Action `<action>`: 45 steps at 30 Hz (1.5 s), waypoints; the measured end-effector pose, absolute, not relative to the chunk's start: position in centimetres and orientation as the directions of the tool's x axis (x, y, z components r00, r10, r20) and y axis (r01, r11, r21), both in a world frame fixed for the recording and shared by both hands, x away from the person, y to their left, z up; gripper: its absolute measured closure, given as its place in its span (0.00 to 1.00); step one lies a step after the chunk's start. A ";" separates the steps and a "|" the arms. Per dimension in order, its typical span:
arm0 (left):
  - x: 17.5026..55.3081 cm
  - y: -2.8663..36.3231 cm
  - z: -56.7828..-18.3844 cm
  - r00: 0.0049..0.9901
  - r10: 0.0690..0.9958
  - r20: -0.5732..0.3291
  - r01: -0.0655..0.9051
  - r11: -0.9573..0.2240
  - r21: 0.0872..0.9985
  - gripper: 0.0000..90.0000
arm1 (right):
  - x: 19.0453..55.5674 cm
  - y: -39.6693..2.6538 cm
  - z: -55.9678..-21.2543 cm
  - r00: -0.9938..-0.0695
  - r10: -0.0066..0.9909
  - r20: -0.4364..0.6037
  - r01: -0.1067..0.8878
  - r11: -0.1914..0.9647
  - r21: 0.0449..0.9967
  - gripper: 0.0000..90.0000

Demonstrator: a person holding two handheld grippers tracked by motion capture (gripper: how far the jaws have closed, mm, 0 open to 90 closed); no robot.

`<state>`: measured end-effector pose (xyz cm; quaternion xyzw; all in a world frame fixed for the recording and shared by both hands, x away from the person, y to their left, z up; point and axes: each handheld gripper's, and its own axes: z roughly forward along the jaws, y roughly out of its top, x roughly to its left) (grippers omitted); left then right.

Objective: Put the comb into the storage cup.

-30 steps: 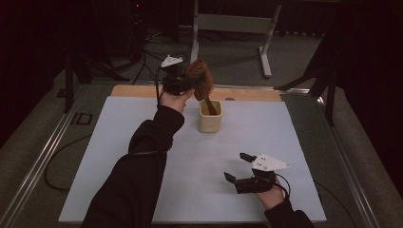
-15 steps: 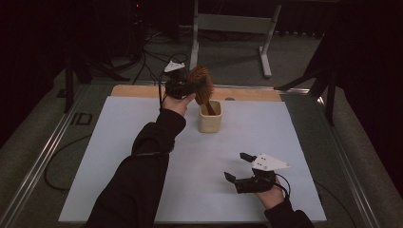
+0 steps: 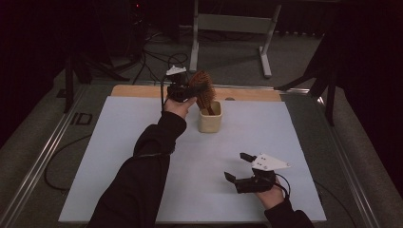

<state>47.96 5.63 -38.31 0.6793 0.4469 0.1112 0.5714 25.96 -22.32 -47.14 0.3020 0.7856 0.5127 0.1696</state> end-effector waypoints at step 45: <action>48.5 6.5 -39.9 0.554 0.750 -0.362 0.520 0.027 0.854 0.43 | 26.0 -22.4 -47.2 -0.759 0.649 0.047 0.303 0.288 0.909 0.11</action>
